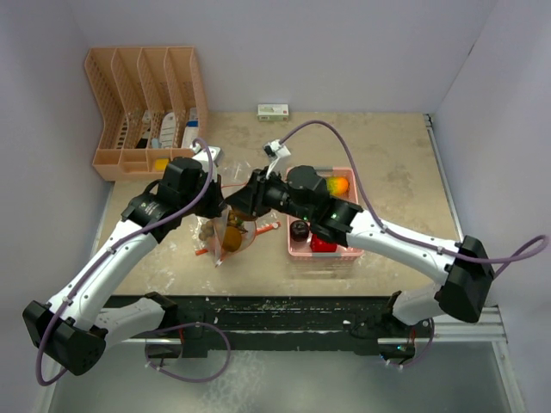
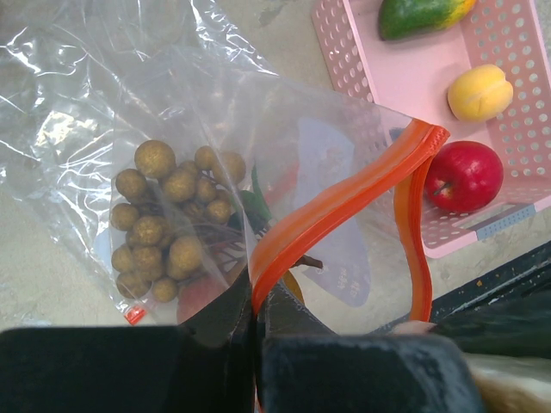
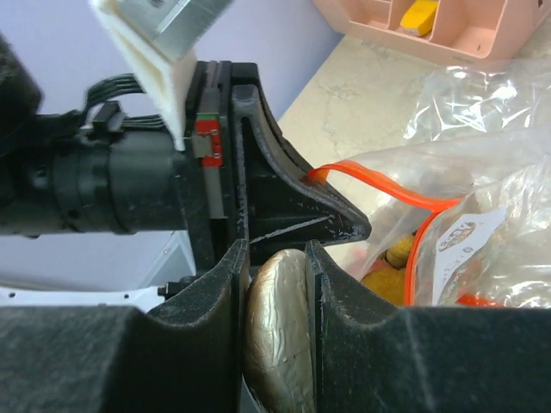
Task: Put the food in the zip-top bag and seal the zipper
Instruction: Place the fake fruit in the zipper food storage bag.
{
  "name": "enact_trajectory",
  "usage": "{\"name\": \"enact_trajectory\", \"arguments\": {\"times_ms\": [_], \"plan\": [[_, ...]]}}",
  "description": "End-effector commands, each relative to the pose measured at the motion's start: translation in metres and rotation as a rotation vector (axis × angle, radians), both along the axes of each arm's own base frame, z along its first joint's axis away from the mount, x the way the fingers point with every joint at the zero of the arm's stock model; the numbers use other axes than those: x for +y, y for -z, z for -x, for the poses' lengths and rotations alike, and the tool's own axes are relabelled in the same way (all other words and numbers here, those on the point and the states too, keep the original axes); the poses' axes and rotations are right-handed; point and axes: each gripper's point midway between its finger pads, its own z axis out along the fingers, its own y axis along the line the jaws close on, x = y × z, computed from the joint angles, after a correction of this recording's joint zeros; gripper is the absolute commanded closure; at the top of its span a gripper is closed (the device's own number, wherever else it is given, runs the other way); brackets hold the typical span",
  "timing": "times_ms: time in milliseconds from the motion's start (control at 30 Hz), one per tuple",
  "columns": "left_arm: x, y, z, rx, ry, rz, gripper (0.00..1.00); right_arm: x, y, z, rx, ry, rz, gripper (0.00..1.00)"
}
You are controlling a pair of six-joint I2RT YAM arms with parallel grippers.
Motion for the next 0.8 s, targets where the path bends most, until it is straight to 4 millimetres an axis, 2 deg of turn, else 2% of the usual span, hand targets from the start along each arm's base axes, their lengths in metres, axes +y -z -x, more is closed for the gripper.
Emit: {"name": "enact_trajectory", "arguments": {"times_ms": [0, 100, 200, 367, 500, 567, 767], "plan": [[-0.003, -0.014, -0.007, -0.044, -0.017, 0.040, 1.00, 0.013, -0.008, -0.014, 0.031, 0.114, -0.086, 0.92], [-0.004, -0.018, -0.007, -0.052, -0.016, 0.047, 1.00, 0.016, 0.015, -0.028, 0.081, 0.206, -0.060, 0.92], [-0.003, -0.021, -0.006, -0.057, -0.015, 0.048, 1.00, 0.016, 0.028, -0.037, 0.099, 0.266, -0.041, 0.87], [0.000, -0.023, -0.004, -0.062, -0.020, 0.041, 1.00, 0.009, 0.023, -0.040, 0.077, 0.318, -0.022, 0.53], [0.000, -0.019, -0.005, -0.056, -0.024, 0.036, 1.00, 0.002, 0.012, -0.036, 0.048, 0.315, -0.012, 0.36], [-0.001, -0.017, -0.006, -0.050, -0.024, 0.037, 1.00, -0.003, 0.008, -0.033, 0.039, 0.314, -0.004, 0.32], [0.001, -0.016, -0.009, -0.054, -0.031, 0.023, 1.00, -0.024, 0.006, -0.014, 0.011, 0.287, 0.048, 0.32]]}}
